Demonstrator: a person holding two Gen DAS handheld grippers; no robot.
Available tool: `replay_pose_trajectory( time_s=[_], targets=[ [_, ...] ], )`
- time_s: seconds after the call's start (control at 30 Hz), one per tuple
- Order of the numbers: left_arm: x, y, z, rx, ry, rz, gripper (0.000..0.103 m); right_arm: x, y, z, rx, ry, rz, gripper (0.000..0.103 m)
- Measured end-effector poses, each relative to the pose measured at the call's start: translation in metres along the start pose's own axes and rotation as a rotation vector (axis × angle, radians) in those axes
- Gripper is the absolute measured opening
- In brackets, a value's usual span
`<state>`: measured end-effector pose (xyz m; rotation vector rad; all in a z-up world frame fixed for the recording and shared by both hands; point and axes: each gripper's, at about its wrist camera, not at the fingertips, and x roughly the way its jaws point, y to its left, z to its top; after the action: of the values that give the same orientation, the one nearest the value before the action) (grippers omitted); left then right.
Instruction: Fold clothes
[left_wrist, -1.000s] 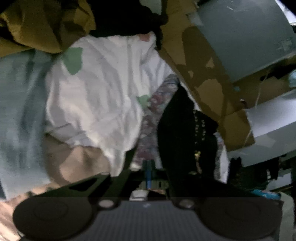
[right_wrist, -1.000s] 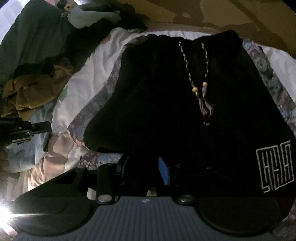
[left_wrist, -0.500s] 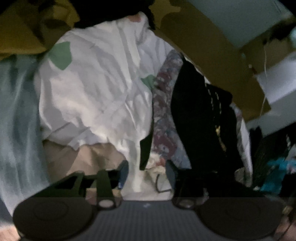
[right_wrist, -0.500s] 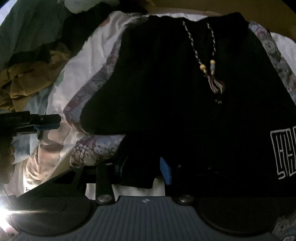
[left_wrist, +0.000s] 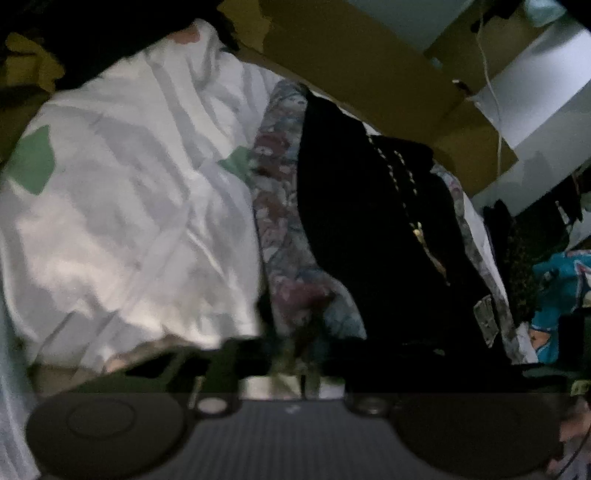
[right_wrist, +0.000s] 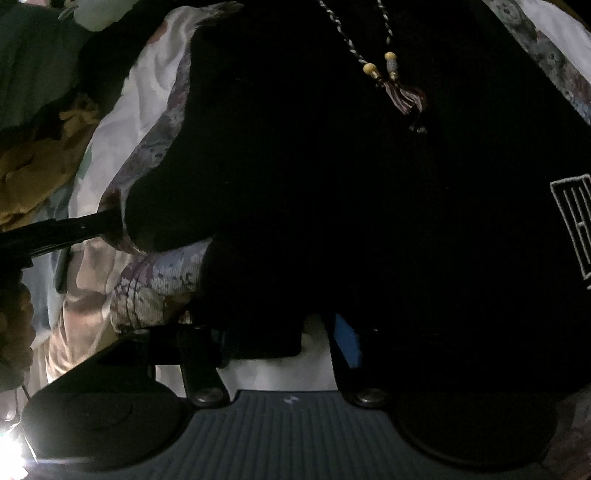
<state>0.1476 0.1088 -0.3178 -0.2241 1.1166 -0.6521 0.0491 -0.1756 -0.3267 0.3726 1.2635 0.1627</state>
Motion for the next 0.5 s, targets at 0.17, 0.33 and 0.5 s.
replay_pose_trajectory(
  time_s=[0.17,0.33,0.5],
  targets=[
    [-0.005,-0.006,0.023,-0.009,-0.011,-0.086,0.006,0.004,0.004,0.004,-0.006,0.003,0.011,0.016],
    [-0.003,-0.018,0.06,0.003,-0.01,-0.14,0.005,-0.005,0.005,0.007,-0.029,0.024,0.042,0.005],
    [0.017,-0.038,0.091,0.057,0.013,-0.155,0.004,-0.03,0.003,0.013,-0.073,0.023,0.031,0.004]
  ],
)
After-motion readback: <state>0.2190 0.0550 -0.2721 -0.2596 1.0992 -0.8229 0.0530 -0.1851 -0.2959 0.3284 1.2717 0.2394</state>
